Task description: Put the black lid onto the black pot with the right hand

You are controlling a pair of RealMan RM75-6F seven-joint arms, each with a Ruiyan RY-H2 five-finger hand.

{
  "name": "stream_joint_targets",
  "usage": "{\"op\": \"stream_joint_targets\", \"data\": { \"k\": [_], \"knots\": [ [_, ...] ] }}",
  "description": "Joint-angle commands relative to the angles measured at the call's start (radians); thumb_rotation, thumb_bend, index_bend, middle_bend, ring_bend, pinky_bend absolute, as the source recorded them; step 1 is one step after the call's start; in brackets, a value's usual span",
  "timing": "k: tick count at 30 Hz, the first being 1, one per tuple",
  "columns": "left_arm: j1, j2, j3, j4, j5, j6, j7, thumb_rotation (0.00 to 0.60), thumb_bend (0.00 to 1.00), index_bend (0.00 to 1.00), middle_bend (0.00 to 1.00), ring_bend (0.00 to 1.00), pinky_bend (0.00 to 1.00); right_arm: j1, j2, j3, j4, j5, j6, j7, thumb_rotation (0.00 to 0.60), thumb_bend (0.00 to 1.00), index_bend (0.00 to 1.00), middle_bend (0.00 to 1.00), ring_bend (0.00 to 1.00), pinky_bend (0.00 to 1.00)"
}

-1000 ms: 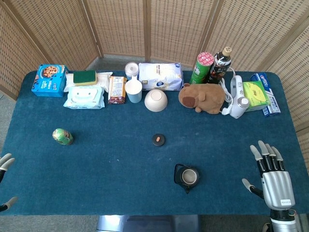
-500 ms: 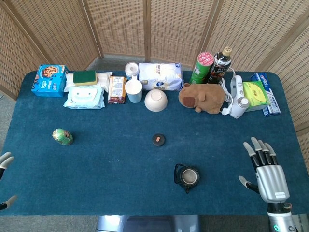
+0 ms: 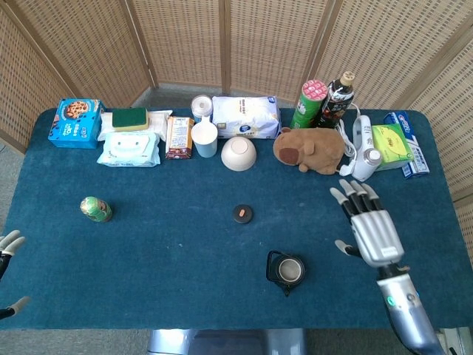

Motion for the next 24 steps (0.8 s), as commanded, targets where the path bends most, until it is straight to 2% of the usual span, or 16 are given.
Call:
{"op": "stream_joint_targets", "data": {
  "k": [1, 5, 10, 14, 24],
  "knots": [
    [-0.003, 0.002, -0.003, -0.005, -0.008, -0.008, -0.003, 0.6, 0.08, 0.0, 0.0, 0.0, 0.0, 0.104, -0.021, 0.054, -0.008, 0.135, -0.112, -0.075, 0.6, 0.01, 0.12, 0.07, 0.05, 0.0],
    [-0.011, 0.003, -0.008, -0.014, -0.019, -0.021, 0.001, 0.6, 0.08, 0.0, 0.0, 0.0, 0.0, 0.192, -0.068, 0.066, 0.003, 0.265, -0.201, -0.122, 0.6, 0.02, 0.14, 0.08, 0.06, 0.0],
    [-0.019, 0.004, -0.015, -0.026, -0.034, -0.035, 0.008, 0.6, 0.08, 0.0, 0.0, 0.0, 0.0, 0.329, -0.177, 0.068, 0.081, 0.432, -0.288, -0.209, 0.6, 0.03, 0.21, 0.08, 0.06, 0.0],
    [-0.023, 0.004, -0.02, -0.03, -0.046, -0.043, 0.01, 0.6, 0.08, 0.0, 0.0, 0.0, 0.0, 0.404, -0.262, 0.066, 0.153, 0.512, -0.306, -0.237, 0.6, 0.04, 0.27, 0.08, 0.06, 0.0],
    [-0.038, 0.009, -0.032, -0.033, -0.083, -0.073, 0.0, 0.6, 0.08, 0.0, 0.0, 0.0, 0.0, 0.552, -0.465, 0.065, 0.387, 0.669, -0.349, -0.22, 0.6, 0.07, 0.27, 0.07, 0.05, 0.0]
  ]
}}
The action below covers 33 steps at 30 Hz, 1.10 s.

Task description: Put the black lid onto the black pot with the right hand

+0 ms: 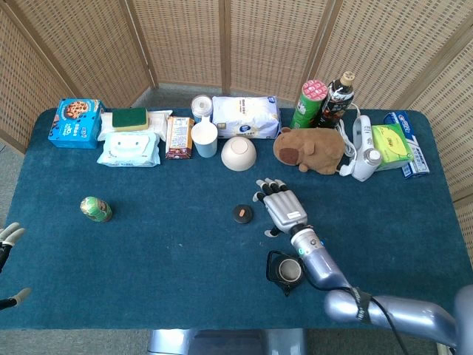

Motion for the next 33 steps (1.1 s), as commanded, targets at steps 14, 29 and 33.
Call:
{"op": "stream_joint_targets", "data": {
  "k": [14, 29, 33],
  "knots": [
    [-0.009, 0.009, -0.007, -0.001, -0.025, -0.021, -0.02, 0.6, 0.08, 0.0, 0.0, 0.0, 0.0, 0.15, -0.159, -0.014, 0.191, 0.135, -0.031, 0.012, 0.6, 0.09, 0.27, 0.07, 0.05, 0.0],
    [-0.008, 0.011, -0.008, 0.001, -0.027, -0.02, -0.027, 0.6, 0.08, 0.0, 0.0, 0.0, 0.0, 0.208, -0.177, -0.035, 0.271, 0.229, -0.032, -0.005, 0.6, 0.1, 0.27, 0.07, 0.05, 0.0],
    [-0.007, 0.011, -0.009, 0.001, -0.029, -0.019, -0.027, 0.6, 0.08, 0.0, 0.0, 0.0, 0.0, 0.219, -0.18, -0.041, 0.281, 0.252, -0.034, -0.009, 0.6, 0.1, 0.27, 0.07, 0.05, 0.0]
  ]
}}
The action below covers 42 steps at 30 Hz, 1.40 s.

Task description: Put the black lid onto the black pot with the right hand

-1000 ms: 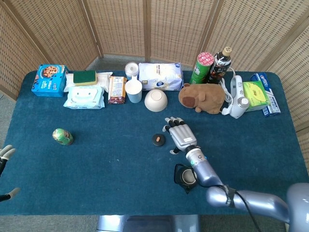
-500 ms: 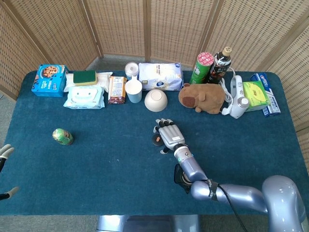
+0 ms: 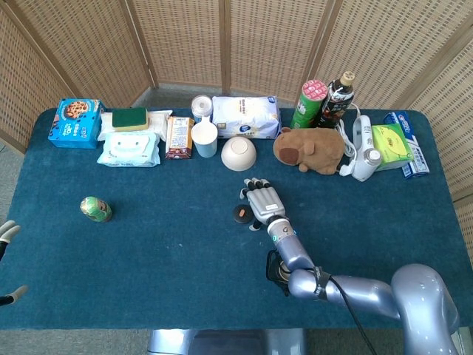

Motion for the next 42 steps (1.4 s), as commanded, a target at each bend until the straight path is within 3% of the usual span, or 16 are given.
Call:
{"op": "stream_joint_targets", "data": {
  "k": [1, 15, 29, 42],
  "knots": [
    [0.0, 0.0, 0.0, 0.0, -0.001, 0.0, 0.0, 0.6, 0.08, 0.0, 0.0, 0.0, 0.0, 0.01, -0.003, -0.006, 0.007, 0.015, -0.002, -0.005, 0.6, 0.1, 0.27, 0.07, 0.05, 0.0],
    [0.0, 0.003, -0.003, 0.002, -0.007, -0.001, -0.011, 0.6, 0.08, 0.0, 0.0, 0.0, 0.0, 0.059, -0.016, -0.016, 0.021, 0.068, 0.014, -0.042, 0.6, 0.11, 0.27, 0.07, 0.05, 0.0],
    [-0.001, 0.006, -0.002, 0.004, -0.002, -0.003, -0.019, 0.6, 0.08, 0.0, 0.0, 0.0, 0.0, 0.118, 0.024, -0.017, -0.068, 0.17, 0.089, -0.148, 0.6, 0.11, 0.27, 0.07, 0.05, 0.0],
    [0.0, 0.007, -0.004, 0.005, -0.008, -0.002, -0.024, 0.6, 0.08, 0.0, 0.0, 0.0, 0.0, 0.147, -0.019, -0.034, 0.007, 0.221, 0.059, -0.165, 0.6, 0.11, 0.27, 0.07, 0.05, 0.0]
  ]
}}
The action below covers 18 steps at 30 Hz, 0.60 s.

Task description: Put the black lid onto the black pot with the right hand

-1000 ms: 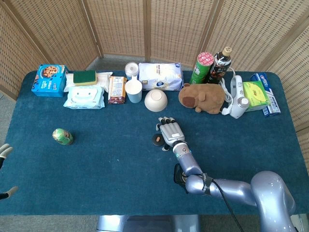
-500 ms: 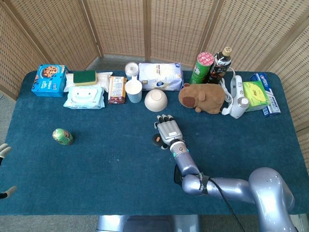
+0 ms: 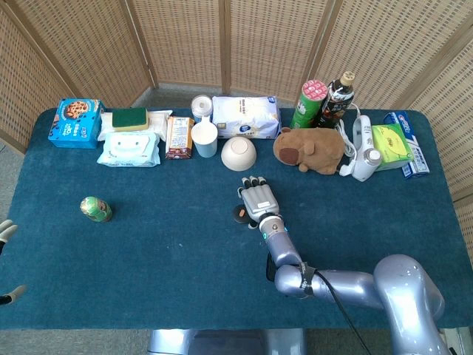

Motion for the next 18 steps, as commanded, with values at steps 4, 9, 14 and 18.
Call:
{"op": "stream_joint_targets", "data": {
  "k": [4, 9, 14, 18],
  "knots": [
    [0.001, 0.0, -0.001, 0.0, -0.001, 0.001, -0.001, 0.6, 0.08, 0.0, 0.0, 0.0, 0.0, 0.009, -0.015, -0.006, 0.024, 0.008, -0.014, -0.002, 0.6, 0.11, 0.27, 0.07, 0.05, 0.0],
    [0.003, 0.0, 0.0, 0.0, -0.002, 0.003, -0.002, 0.6, 0.08, 0.0, 0.0, 0.0, 0.0, 0.009, -0.02, -0.01, 0.029, -0.003, -0.023, 0.011, 0.6, 0.11, 0.29, 0.07, 0.06, 0.0],
    [0.003, 0.0, 0.0, 0.0, 0.0, 0.003, -0.001, 0.6, 0.08, 0.0, 0.0, 0.0, 0.0, 0.001, -0.025, -0.014, 0.039, -0.036, -0.027, 0.035, 0.6, 0.12, 0.33, 0.08, 0.07, 0.0],
    [0.003, -0.001, 0.0, -0.001, 0.0, 0.002, 0.0, 0.6, 0.08, 0.0, 0.0, 0.0, 0.0, -0.005, -0.032, -0.015, 0.052, -0.054, -0.034, 0.055, 0.6, 0.12, 0.38, 0.09, 0.07, 0.0]
  ]
}}
